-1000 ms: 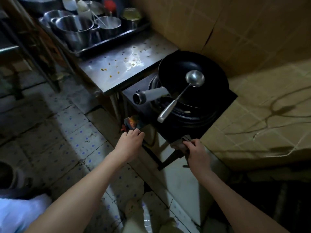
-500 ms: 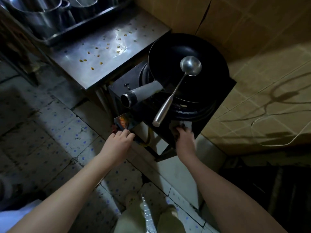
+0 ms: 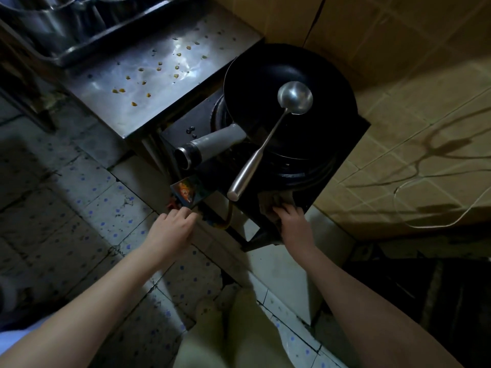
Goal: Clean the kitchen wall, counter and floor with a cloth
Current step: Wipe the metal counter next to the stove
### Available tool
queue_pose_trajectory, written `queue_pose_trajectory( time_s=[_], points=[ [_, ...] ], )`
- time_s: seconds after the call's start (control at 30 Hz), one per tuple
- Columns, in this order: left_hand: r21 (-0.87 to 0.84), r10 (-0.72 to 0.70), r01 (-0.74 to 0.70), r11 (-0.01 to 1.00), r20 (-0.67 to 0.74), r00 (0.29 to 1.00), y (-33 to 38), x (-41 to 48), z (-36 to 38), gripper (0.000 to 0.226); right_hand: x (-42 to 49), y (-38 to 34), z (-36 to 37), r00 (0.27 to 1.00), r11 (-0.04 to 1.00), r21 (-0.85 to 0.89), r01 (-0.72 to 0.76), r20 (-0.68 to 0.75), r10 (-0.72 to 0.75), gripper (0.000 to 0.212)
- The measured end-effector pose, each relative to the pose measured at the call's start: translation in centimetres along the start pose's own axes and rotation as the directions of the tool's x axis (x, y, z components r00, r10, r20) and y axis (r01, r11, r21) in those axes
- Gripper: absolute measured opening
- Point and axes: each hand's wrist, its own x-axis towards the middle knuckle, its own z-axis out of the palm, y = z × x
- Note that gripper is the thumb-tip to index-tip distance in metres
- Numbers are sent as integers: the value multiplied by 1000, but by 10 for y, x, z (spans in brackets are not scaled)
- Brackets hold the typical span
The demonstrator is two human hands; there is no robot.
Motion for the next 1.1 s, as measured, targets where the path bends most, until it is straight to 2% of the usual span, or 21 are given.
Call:
queue_pose_trajectory(
  time_s=[0.13, 0.23, 0.33, 0.5, 0.7, 0.77, 0.83, 0.9, 0.97, 1.03, 1.1],
  points=[
    [-28, -64, 64, 998, 1, 998, 4, -6, -7, 42, 3, 10, -7, 987, 985, 126, -117, -94, 129, 42],
    [-53, -105, 103, 993, -39, 994, 7, -16, -11, 39, 2, -2, -5, 943, 937, 260, -233, -174, 283, 39],
    [-89, -155, 149, 985, -62, 986, 9, -21, -14, 36, 2, -16, -2, 923, 911, 288, -296, -158, 350, 39],
    [-125, -199, 185, 975, -108, 974, 14, -24, -22, 31, -2, -30, 3, 984, 978, 130, -162, -55, 171, 46],
    [-115, -213, 199, 973, -126, 969, 9, -21, -33, 30, 5, -52, 7, 994, 991, -107, 79, 88, -70, 56],
    [-97, -201, 191, 977, -105, 974, 5, -18, -35, 31, 8, -52, 5, 987, 988, -110, 112, 130, -98, 64],
    [-75, -187, 180, 981, -86, 979, -3, -13, -38, 31, 7, -46, 2, 988, 995, -51, 86, 132, -78, 63],
    [-61, -163, 159, 985, -76, 984, -15, -8, -41, 30, 2, -36, -2, 996, 999, 51, 8, 84, -12, 52],
    [-37, -129, 126, 991, -80, 988, -31, -1, -44, 30, -2, -25, -4, 993, 981, 154, -118, 8, 118, 45],
    [-11, -95, 95, 995, -80, 992, -51, 8, -48, 32, -2, -21, -7, 962, 942, 234, -241, -71, 264, 41],
    [6, -59, 59, 998, -65, 996, -75, 16, -52, 36, 3, -28, -7, 919, 892, 284, -353, -73, 387, 41]
  ],
)
